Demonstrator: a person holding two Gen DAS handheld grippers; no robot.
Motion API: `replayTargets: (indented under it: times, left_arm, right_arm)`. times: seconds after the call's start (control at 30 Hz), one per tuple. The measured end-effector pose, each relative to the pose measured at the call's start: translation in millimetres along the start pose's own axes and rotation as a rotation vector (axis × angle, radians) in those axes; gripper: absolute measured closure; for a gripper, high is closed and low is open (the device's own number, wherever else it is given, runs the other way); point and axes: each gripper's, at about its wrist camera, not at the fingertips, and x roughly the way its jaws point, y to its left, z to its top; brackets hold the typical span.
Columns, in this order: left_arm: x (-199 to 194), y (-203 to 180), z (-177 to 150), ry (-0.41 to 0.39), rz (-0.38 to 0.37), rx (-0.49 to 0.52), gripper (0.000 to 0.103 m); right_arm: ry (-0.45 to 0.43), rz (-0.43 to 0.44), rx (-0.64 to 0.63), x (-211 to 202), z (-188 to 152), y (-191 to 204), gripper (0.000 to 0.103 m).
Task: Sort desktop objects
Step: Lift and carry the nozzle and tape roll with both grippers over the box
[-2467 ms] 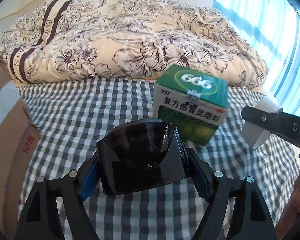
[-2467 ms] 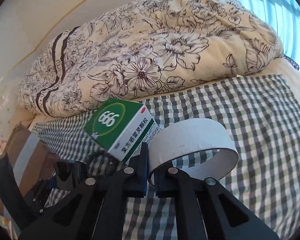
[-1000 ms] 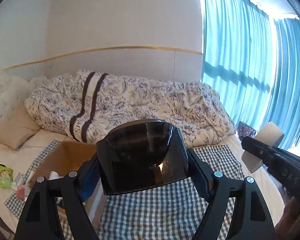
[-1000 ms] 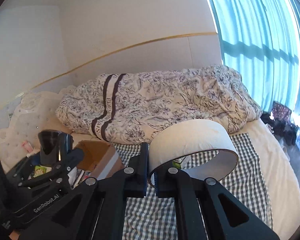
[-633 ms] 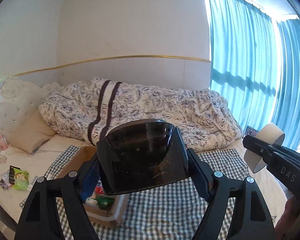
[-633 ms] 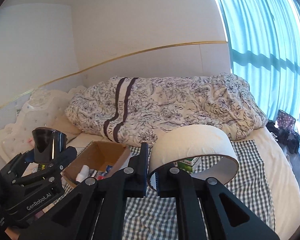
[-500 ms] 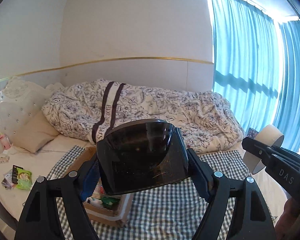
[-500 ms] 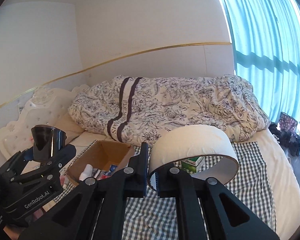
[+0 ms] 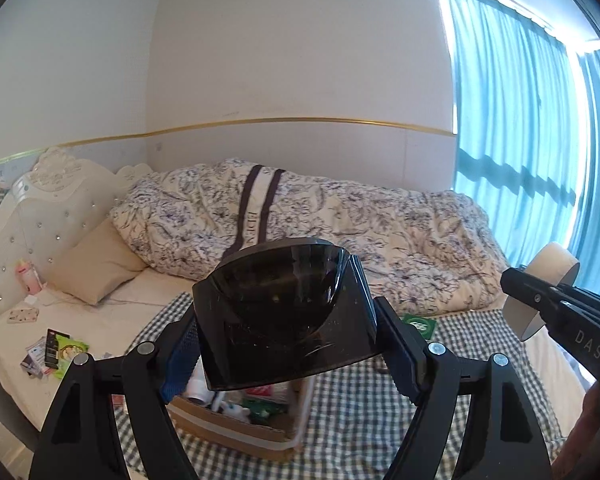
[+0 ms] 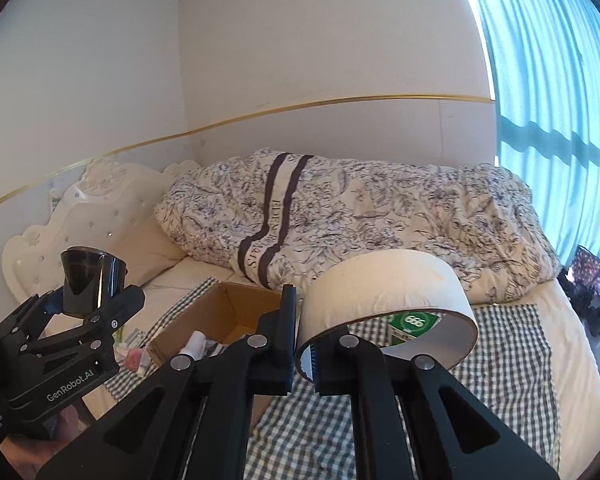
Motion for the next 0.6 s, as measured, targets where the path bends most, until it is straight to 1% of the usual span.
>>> replayTargets:
  times: [0.4,0.6]
  left_arm:
    - [29,65,-3,0.031,0.083,-0.022,0.022]
    - [48,91,-3,0.048,0.098,-0.053,0.022]
  right_arm:
    - [0.039,0.081,-0.055,56,6,54,0.096]
    - [0.073,0.106,-0.082,88,2,74,0.096]
